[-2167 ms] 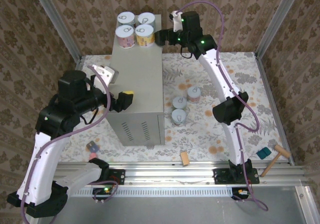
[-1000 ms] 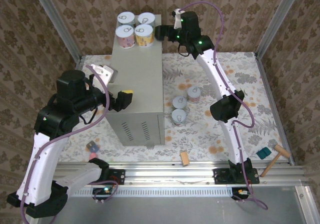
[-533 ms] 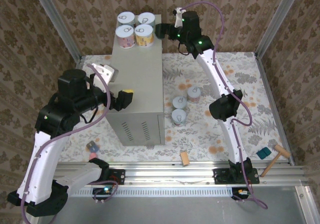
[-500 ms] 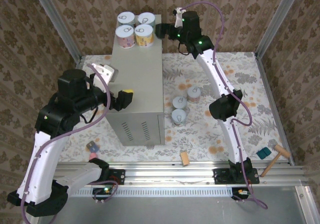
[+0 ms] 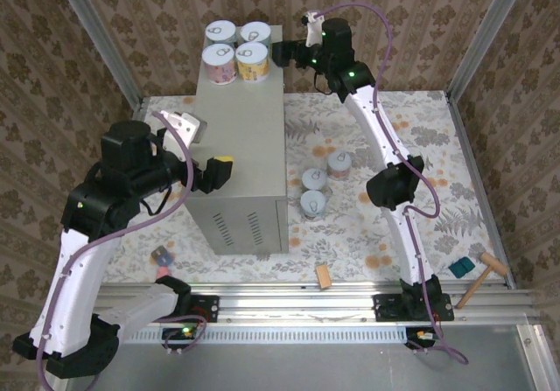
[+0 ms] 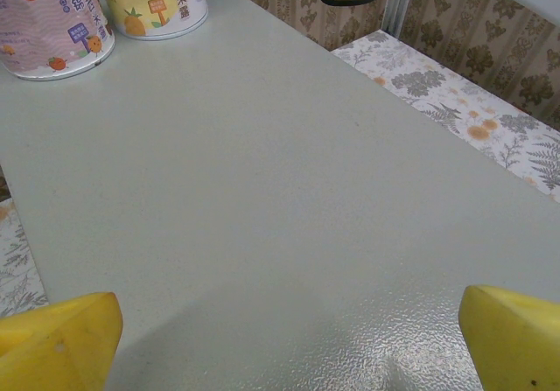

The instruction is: Place and organize the canned foods onto the counter

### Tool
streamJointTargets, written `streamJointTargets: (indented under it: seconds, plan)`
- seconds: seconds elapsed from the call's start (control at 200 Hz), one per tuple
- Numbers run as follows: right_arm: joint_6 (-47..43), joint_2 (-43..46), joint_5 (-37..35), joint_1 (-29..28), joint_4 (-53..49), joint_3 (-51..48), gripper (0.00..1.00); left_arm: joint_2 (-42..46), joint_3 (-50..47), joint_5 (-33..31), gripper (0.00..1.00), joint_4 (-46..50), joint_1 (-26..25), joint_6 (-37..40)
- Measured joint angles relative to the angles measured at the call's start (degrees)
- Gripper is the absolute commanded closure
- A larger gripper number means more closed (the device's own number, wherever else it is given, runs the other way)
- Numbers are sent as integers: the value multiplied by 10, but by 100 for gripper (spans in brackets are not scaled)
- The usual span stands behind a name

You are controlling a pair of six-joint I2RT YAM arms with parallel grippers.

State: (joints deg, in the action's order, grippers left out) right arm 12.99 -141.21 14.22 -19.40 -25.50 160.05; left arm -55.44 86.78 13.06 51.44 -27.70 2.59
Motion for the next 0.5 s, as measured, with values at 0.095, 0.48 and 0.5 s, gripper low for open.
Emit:
streamJointTargets:
  seconds: [0.095, 0.48, 0.5]
  plan:
    - [-9, -2, 7, 1, 4, 2, 0, 0, 0, 0, 0, 0, 0, 0]
    - [-24, -3, 15, 2, 12, 2, 0, 0, 0, 0, 0, 0, 0, 0]
    - [-24, -3, 15, 2, 12, 2, 0, 0, 0, 0, 0, 0, 0, 0]
